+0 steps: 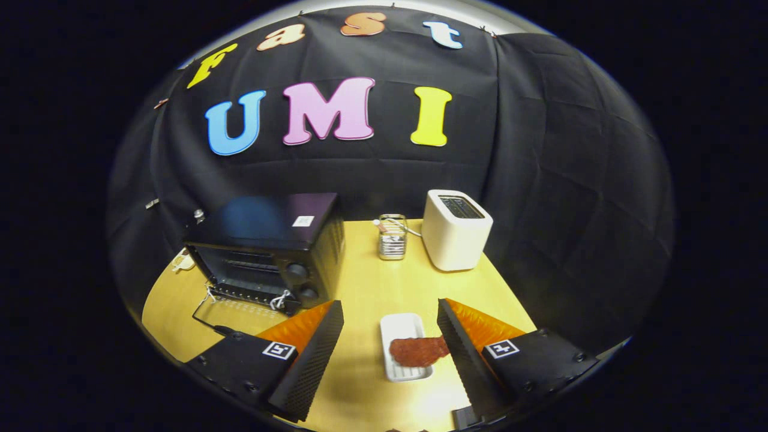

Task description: Open the toaster oven, put the food inside, and close the toaster oven door.

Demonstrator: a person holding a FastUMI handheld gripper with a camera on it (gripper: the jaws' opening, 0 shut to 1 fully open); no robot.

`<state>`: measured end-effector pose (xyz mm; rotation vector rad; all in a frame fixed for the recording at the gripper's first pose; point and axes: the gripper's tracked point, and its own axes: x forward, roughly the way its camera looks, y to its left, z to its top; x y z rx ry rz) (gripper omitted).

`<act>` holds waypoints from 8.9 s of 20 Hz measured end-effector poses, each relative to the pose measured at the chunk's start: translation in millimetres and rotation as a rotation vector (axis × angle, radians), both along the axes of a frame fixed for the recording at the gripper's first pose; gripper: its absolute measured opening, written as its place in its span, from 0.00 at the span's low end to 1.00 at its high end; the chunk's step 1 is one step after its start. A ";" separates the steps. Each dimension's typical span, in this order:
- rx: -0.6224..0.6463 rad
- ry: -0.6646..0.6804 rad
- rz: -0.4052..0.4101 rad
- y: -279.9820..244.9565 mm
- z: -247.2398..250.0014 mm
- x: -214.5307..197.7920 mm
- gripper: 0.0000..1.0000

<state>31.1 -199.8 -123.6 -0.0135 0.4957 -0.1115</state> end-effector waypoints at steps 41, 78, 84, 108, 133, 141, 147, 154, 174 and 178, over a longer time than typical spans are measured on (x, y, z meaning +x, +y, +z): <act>0.652 0.222 -0.173 -21.0 -49.1 -9.9 0.15; 0.898 0.132 -0.018 277.1 -57.8 2.8 0.15; 0.984 0.021 -0.053 297.1 -79.9 61.4 0.15; 0.754 -0.185 -0.212 280.4 -131.7 123.4 0.44; 0.139 0.219 0.073 302.2 -146.7 -37.8 0.99; 0.088 0.371 0.070 312.8 -193.3 -61.3 0.99; 0.064 0.394 0.079 319.3 -219.6 -56.1 0.99; 0.034 0.382 0.107 320.2 -221.0 -43.3 0.99; 0.058 0.087 0.215 324.0 -76.3 44.5 1.00; 0.061 -0.001 0.232 329.9 -34.3 57.5 0.99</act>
